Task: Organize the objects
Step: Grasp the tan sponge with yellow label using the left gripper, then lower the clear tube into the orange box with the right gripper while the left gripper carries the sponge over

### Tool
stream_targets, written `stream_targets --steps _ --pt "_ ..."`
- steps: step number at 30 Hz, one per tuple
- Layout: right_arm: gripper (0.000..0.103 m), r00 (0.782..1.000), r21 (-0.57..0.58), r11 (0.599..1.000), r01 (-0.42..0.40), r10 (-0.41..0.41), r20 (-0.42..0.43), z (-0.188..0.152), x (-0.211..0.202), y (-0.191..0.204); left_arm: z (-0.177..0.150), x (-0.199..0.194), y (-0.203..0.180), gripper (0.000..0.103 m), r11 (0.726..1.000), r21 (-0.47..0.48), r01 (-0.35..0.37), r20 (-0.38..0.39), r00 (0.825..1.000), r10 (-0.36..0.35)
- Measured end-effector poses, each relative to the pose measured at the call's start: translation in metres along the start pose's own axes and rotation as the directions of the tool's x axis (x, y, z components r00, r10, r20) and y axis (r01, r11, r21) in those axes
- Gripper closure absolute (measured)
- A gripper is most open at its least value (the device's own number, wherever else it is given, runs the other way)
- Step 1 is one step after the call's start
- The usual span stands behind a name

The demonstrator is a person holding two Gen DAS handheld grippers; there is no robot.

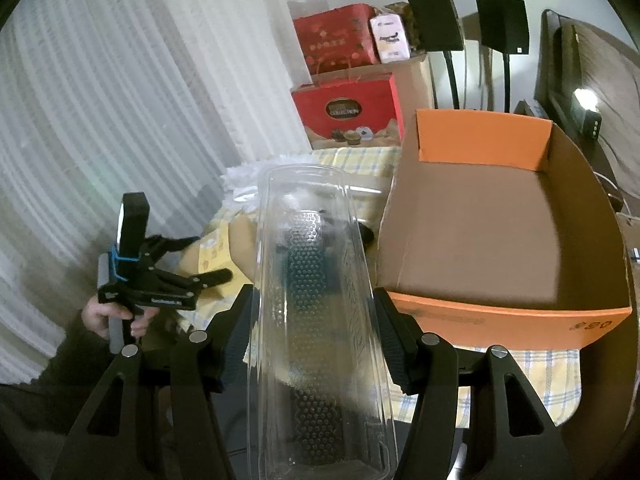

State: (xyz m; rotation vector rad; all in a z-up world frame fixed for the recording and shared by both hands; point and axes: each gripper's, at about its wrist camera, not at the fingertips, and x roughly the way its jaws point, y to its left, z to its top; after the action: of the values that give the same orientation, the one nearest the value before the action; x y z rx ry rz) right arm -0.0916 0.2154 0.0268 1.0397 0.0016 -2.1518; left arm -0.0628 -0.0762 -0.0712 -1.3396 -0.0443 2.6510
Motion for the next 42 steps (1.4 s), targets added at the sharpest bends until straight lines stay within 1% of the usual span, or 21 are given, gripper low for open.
stream_targets --steps 2,5,7,11,16,21,26,30,38,42 --pt "0.044 1.0 -0.004 1.0 -0.002 0.002 0.007 0.002 -0.002 0.002 -0.002 -0.008 0.003 0.02 1.0 -0.02 0.014 0.023 1.0 -0.014" --pt "0.044 1.0 -0.011 1.0 -0.001 0.002 0.02 0.007 -0.006 0.004 -0.002 -0.017 0.004 0.023 0.999 -0.043 -0.006 0.043 0.999 0.008" --pt "0.044 1.0 -0.01 1.0 0.002 -0.002 0.028 0.011 -0.008 0.002 -0.002 -0.029 0.005 0.023 0.998 -0.067 0.004 0.069 0.998 0.001" --pt "0.044 0.999 0.005 1.0 0.018 -0.018 0.044 0.016 -0.011 -0.004 0.006 -0.055 0.001 0.023 0.995 -0.103 0.0 0.137 0.99 0.014" --pt "0.044 0.996 0.029 0.998 0.055 -0.057 0.068 0.026 -0.02 -0.014 0.032 -0.09 -0.015 0.023 0.993 -0.115 0.028 0.228 0.974 -0.001" --pt "0.044 0.99 0.047 0.994 0.098 -0.102 0.095 0.036 -0.033 -0.026 0.061 -0.1 -0.039 0.023 0.996 -0.079 0.04 0.256 0.967 -0.018" --pt "0.044 0.982 0.071 0.987 0.143 -0.151 0.115 0.046 -0.044 -0.042 0.085 -0.094 -0.068 0.023 0.997 -0.057 0.055 0.256 0.966 -0.039" --pt "0.044 0.973 0.105 0.978 0.181 -0.194 0.127 0.053 -0.051 -0.061 0.106 -0.079 -0.092 0.023 0.996 -0.057 0.075 0.251 0.966 -0.058" --pt "0.044 0.948 0.204 0.943 0.262 -0.291 0.128 0.064 -0.057 -0.117 0.142 -0.047 -0.141 0.022 0.99 -0.063 0.129 0.236 0.965 -0.111" --pt "0.044 0.937 0.232 0.927 0.295 -0.328 0.118 0.066 -0.055 -0.139 0.16 -0.024 -0.165 0.022 0.987 -0.07 0.145 0.216 0.968 -0.127"
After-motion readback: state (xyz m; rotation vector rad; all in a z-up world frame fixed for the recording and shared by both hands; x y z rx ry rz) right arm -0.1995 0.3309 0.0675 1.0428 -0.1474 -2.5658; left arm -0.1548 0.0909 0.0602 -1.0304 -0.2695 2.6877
